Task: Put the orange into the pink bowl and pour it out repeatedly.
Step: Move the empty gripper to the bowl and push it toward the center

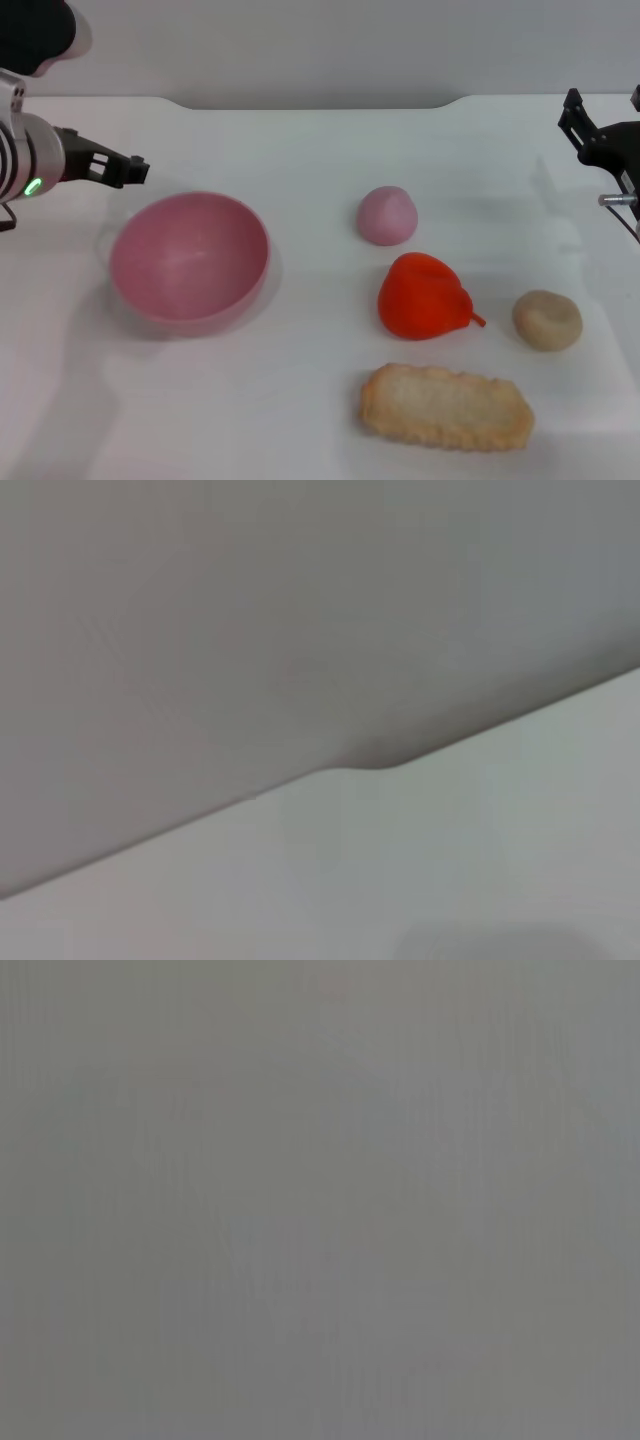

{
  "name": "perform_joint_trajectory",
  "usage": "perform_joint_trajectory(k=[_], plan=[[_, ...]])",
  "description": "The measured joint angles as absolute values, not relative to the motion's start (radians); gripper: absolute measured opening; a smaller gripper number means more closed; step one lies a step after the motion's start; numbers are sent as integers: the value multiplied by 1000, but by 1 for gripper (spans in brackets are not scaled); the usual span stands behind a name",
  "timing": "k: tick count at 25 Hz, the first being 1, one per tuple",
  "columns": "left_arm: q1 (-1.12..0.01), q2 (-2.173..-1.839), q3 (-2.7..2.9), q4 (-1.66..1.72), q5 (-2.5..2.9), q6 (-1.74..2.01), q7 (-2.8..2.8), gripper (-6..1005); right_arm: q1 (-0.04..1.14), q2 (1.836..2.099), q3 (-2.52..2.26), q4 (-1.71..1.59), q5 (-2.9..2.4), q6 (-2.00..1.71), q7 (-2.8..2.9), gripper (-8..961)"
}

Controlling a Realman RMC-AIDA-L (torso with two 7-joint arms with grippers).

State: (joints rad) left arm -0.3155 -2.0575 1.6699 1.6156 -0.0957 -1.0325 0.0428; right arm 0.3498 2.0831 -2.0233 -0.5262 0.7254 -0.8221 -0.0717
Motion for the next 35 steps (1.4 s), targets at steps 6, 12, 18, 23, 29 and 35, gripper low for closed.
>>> perform_joint_trajectory(k=[6, 12, 18, 23, 29, 35], plan=[[-316, -2058, 1666, 1610, -130, -1056, 58, 775, 352, 2082, -2023, -527, 725, -822, -72, 828], [-315, -2058, 1668, 1627, -177, -1127, 65, 773, 352, 2082, -2023, -527, 728, -822, -72, 828], [-321, -2057, 1665, 1683, -184, -1220, 67, 770, 354, 2082, -2023, -528, 732, -822, -73, 828], [-333, -2057, 1657, 1699, -230, -1272, 86, 768, 356, 2082, -2023, -528, 732, -822, -74, 827], [-342, -2058, 1661, 1683, -251, -1282, 93, 765, 359, 2082, -2022, -521, 733, -825, -73, 827], [-342, -2057, 1648, 1633, -240, -1244, 93, 763, 359, 2082, -2023, -519, 733, -826, -76, 827]])
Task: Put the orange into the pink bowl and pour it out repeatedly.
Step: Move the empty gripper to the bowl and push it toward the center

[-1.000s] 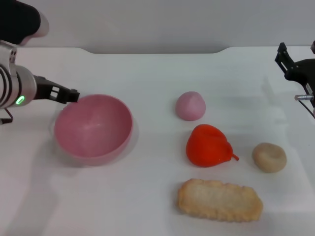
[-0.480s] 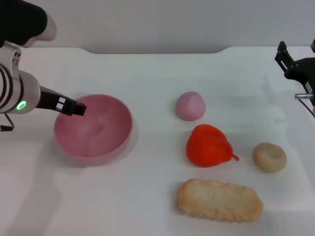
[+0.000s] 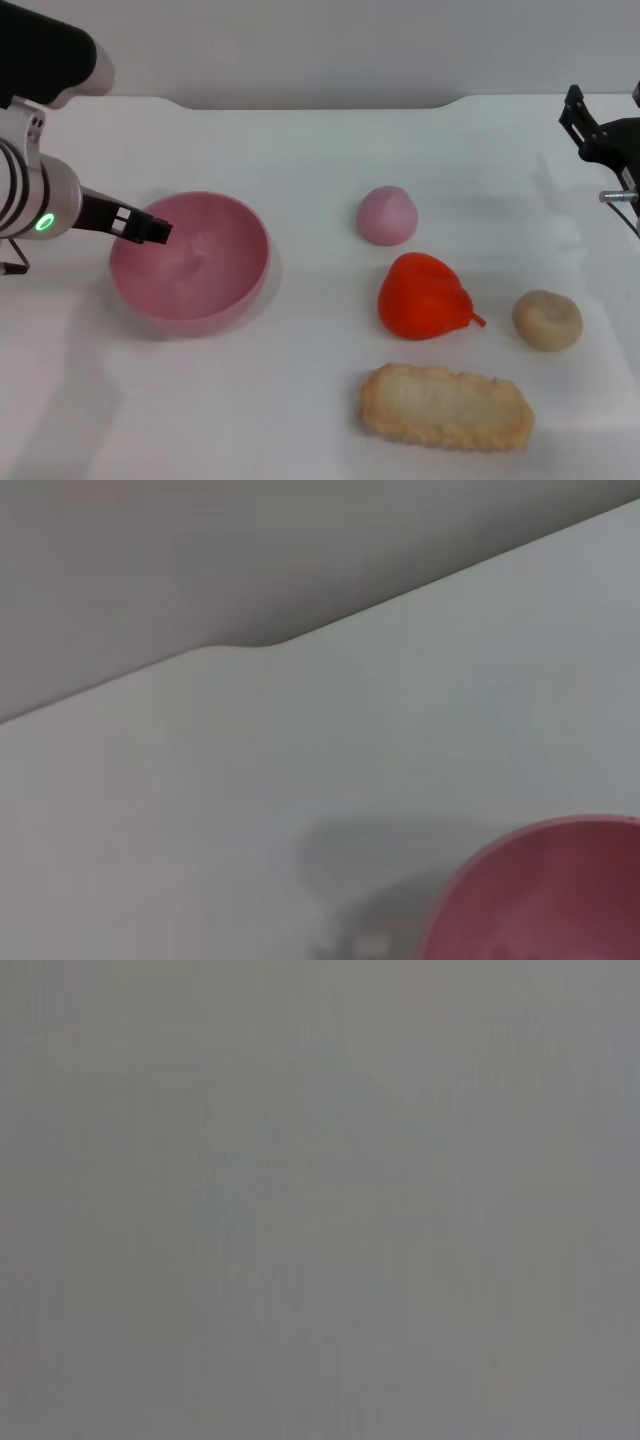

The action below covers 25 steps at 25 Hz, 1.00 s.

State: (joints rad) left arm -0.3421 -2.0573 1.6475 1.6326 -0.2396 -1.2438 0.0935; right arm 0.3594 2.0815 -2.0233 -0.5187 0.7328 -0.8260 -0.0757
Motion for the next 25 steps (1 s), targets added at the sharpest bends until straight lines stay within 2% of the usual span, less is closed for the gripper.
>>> perform_joint_trajectory(k=[18, 22, 25], plan=[[-348, -2059, 1661, 1498, -246, -1177, 86, 755, 362, 2081, -2026, -532, 726, -822, -77, 826], [-360, -2060, 1674, 1464, -246, -1161, 85, 754, 362, 2081, -2026, -538, 725, -822, -77, 826], [-409, -2060, 1696, 1369, -245, -1147, 92, 752, 362, 2080, -2026, -542, 725, -822, -78, 826]])
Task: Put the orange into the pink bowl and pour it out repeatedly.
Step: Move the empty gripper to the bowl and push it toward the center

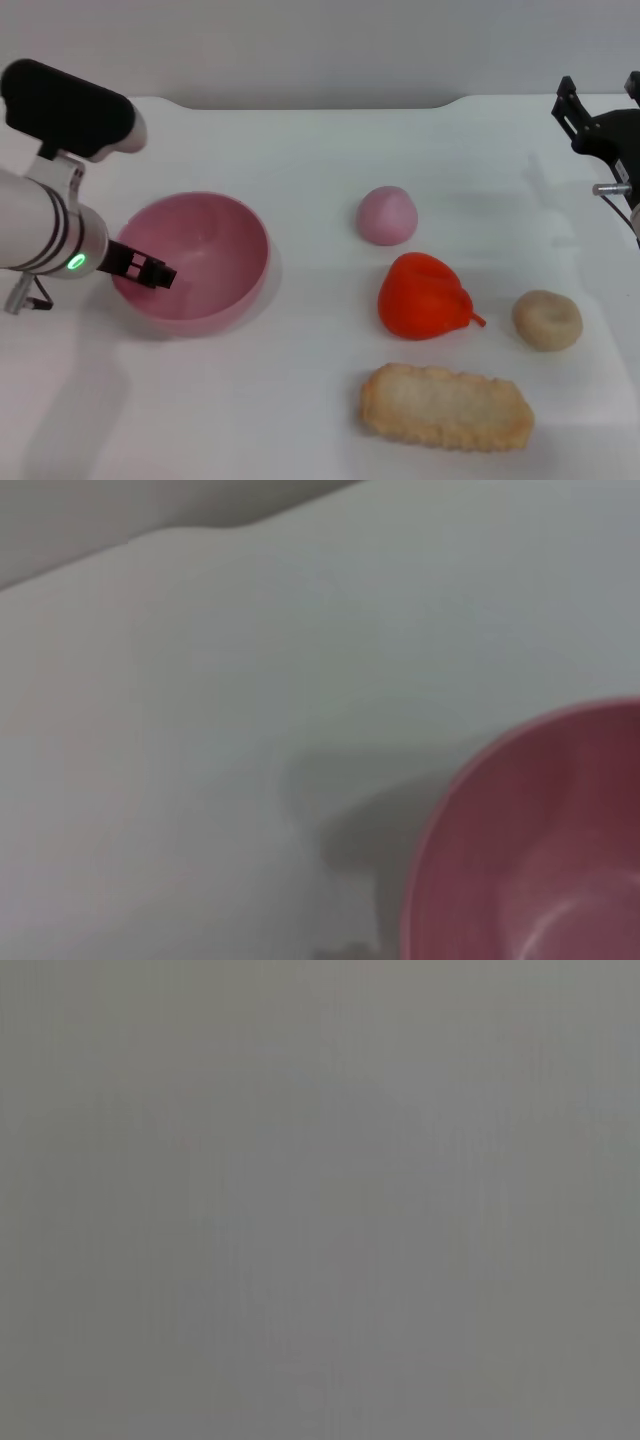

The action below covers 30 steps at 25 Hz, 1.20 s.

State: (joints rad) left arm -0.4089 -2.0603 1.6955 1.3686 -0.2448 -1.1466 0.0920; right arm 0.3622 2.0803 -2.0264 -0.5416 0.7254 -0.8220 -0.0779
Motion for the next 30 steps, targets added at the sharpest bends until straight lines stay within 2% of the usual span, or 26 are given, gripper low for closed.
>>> perform_joint_trajectory(k=[3, 13, 22, 30], plan=[[-419, -2060, 1700, 1349, -243, -1143, 93, 751, 363, 2080, -2026, -546, 725, -822, -78, 826], [-430, -2061, 1747, 1327, -216, -1085, 90, 304, 364, 2080, -2026, -548, 725, -822, -78, 825], [-431, -2061, 1720, 1332, -221, -1072, 62, 217, 368, 2079, -2023, -550, 725, -822, -78, 825], [-426, -2059, 1640, 1389, -224, -1081, 58, 194, 379, 2077, -2019, -543, 727, -822, -78, 825]])
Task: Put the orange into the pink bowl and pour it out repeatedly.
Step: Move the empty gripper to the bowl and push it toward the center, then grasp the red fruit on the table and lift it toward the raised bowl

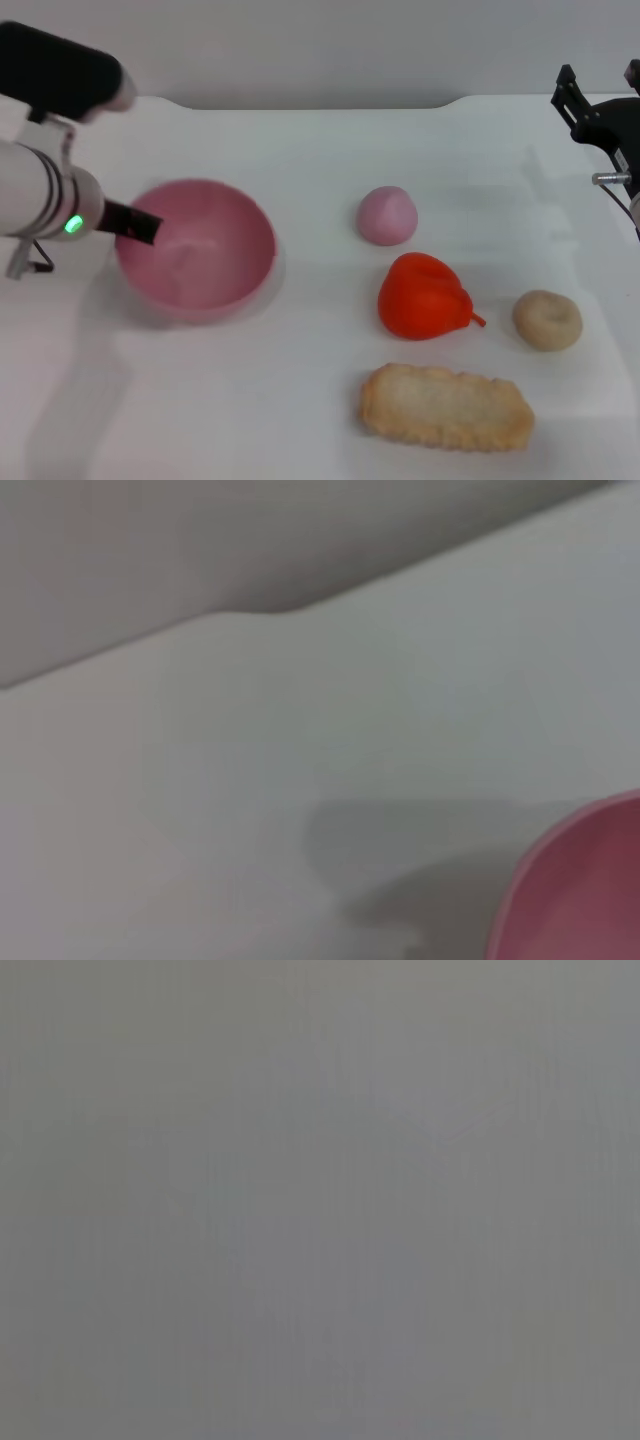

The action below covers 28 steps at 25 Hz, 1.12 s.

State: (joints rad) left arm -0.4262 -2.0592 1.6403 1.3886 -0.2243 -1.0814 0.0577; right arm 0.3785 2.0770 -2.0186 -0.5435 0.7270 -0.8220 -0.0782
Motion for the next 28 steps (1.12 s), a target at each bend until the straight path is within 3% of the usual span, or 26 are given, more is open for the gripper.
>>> perform_joint_trajectory(k=[7, 17, 21, 25, 28], plan=[[-409, -2058, 1614, 1456, -216, -1078, 57, 42, 383, 2076, -2017, -543, 729, -797, -78, 825], [-407, -2057, 1565, 1549, -219, -1085, 57, 42, 384, 2072, -2002, -617, 727, -644, -80, 825], [-404, -2057, 1538, 1567, -214, -1083, 64, 42, 324, 2067, -1918, -836, 689, -406, -159, 825], [-404, -2057, 1535, 1564, -214, -1079, 65, 42, 229, 2080, -1786, -1173, 644, -103, -273, 825], [-397, -2058, 1534, 1544, -222, -1044, 66, 42, 223, 2077, -1708, -1373, 638, 169, -277, 825]])
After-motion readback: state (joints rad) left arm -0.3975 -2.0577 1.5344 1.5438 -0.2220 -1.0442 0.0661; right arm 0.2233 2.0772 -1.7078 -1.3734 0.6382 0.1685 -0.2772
